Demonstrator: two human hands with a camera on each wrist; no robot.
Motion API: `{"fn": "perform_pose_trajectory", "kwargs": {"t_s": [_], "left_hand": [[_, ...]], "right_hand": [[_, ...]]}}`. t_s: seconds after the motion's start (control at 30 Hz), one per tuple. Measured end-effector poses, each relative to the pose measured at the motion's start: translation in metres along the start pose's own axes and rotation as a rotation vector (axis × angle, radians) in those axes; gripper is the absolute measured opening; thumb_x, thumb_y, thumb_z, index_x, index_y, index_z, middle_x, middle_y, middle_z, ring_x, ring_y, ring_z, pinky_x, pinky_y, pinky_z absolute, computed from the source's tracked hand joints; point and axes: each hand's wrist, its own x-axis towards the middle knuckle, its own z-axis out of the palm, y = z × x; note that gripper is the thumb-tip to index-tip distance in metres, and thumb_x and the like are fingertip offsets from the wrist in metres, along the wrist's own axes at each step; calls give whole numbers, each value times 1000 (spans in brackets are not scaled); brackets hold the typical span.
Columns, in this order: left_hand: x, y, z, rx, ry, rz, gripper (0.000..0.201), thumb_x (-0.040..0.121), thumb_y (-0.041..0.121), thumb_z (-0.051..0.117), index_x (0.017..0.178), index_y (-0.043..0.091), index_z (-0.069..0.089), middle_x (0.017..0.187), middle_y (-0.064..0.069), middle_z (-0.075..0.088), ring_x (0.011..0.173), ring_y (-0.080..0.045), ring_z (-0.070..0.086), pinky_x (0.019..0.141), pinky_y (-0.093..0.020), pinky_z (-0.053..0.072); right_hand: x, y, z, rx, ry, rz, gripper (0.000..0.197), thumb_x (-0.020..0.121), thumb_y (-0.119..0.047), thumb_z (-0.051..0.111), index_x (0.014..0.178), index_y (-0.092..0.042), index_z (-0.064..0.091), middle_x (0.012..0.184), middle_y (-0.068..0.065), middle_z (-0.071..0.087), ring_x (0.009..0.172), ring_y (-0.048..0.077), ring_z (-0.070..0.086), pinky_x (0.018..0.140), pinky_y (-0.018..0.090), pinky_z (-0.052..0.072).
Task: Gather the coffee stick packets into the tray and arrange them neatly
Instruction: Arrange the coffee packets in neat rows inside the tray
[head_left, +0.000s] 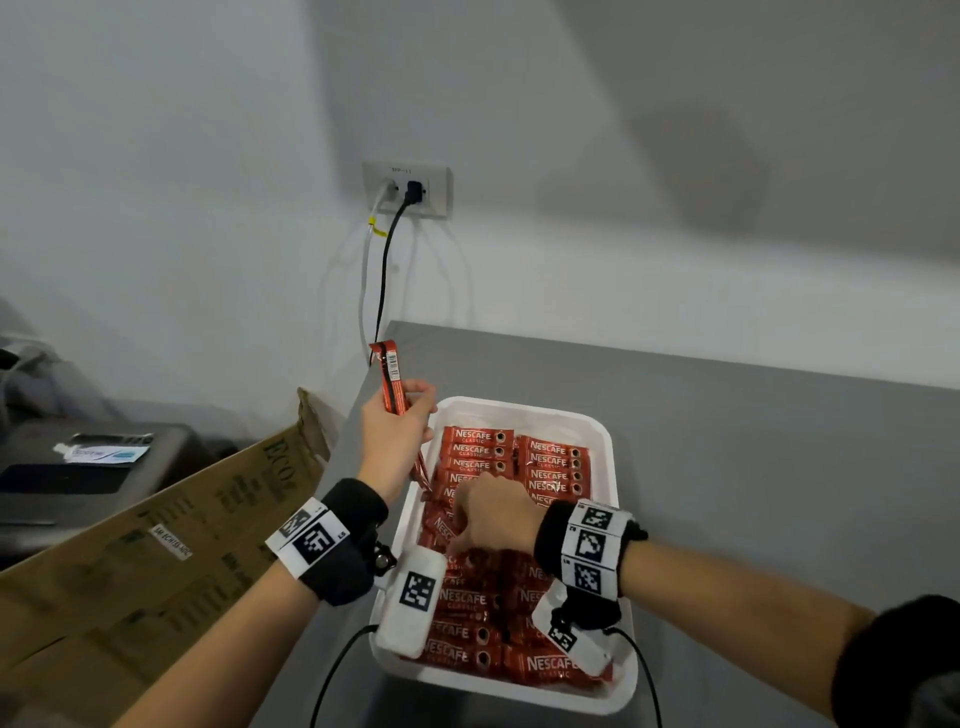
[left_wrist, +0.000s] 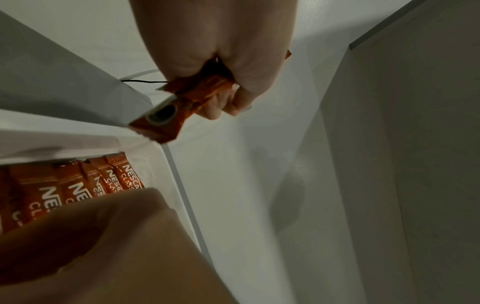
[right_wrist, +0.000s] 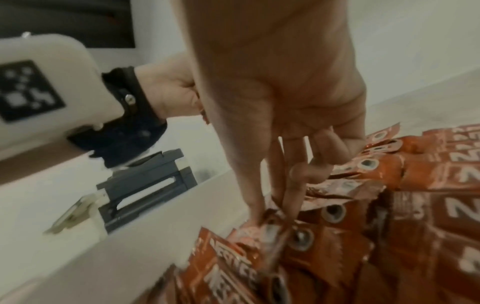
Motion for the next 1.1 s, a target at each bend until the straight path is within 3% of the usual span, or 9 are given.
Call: {"fn": "perform_pose_trajectory", "kwargs": {"t_s": [0.1, 0.23, 0.37, 0.67, 0.77, 0.9, 0.97, 1.03, 1.1], "left_hand": [[-1, 2, -2, -6, -7, 2, 10, 90, 8, 56, 84, 16, 55, 72, 0, 53, 61, -7, 50, 49, -10, 45], [-1, -1, -5, 9, -16, -10, 9, 90, 9, 56, 85, 16, 55, 73, 0, 53, 59, -7, 50, 50, -11, 46], [-4, -4, 1, 22, -55, -34, 9, 91, 8, 56, 84, 15, 55, 68, 0, 53, 51, -4, 48, 48, -13, 44], [-2, -8, -4, 56, -62, -53, 8, 90, 8, 57, 85, 15, 56, 72, 0, 55, 60, -7, 51, 51, -15, 46], [0, -11, -5, 64, -68, -64, 3, 90, 9, 57, 88, 11, 56, 71, -1, 55, 57, -7, 50, 50, -13, 46], [0, -14, 0, 44, -78, -89, 6, 90, 9, 57, 94, 4, 56, 70, -1, 55, 45, 2, 52, 45, -11, 43], [-2, -13, 4, -19, -98, -130, 3, 92, 7, 54, 90, 5, 55, 69, -3, 52, 40, 0, 48, 42, -12, 40], [-2, -12, 9, -207, -126, -233, 8, 93, 3, 49, 87, 4, 54, 66, -5, 49, 40, -2, 41, 40, -13, 36], [-2, -9, 17, -409, -140, -349, 12, 94, 2, 45, 89, 4, 56, 66, -3, 49, 46, -5, 42, 43, -15, 38]], "right_hand": [[-2, 9, -19, 176, -9, -20, 27, 82, -25, 72, 99, -4, 69, 95, 8, 71, 77, 14, 64, 79, 30, 55], [1, 56, -68, 208, 168, 84, 19, 84, -17, 69, 92, 0, 73, 81, 4, 70, 65, 10, 56, 58, 15, 45], [15, 103, -84, 159, 219, 258, 14, 84, -8, 68, 96, -2, 72, 97, 11, 72, 77, 15, 62, 62, 20, 49], [28, 116, -82, -93, 152, 242, 10, 76, -9, 74, 81, -18, 74, 90, -4, 71, 86, 14, 65, 71, 25, 49], [30, 115, -83, -135, 149, 223, 11, 79, -6, 69, 80, -17, 73, 88, -3, 71, 86, 15, 65, 70, 26, 50], [32, 120, -74, -205, 225, 233, 13, 84, -2, 57, 85, -9, 68, 93, 6, 69, 86, 24, 64, 75, 34, 54], [28, 117, -76, -138, 308, 236, 11, 87, -3, 57, 89, -7, 67, 97, 9, 69, 79, 21, 64, 75, 34, 55], [17, 98, -80, 91, 407, 141, 11, 90, -10, 61, 95, -5, 69, 94, 6, 69, 63, 10, 60, 64, 22, 52], [1, 65, -76, 467, 328, 1, 27, 92, -26, 59, 97, -1, 68, 85, 9, 69, 57, 11, 62, 58, 21, 54]]}}
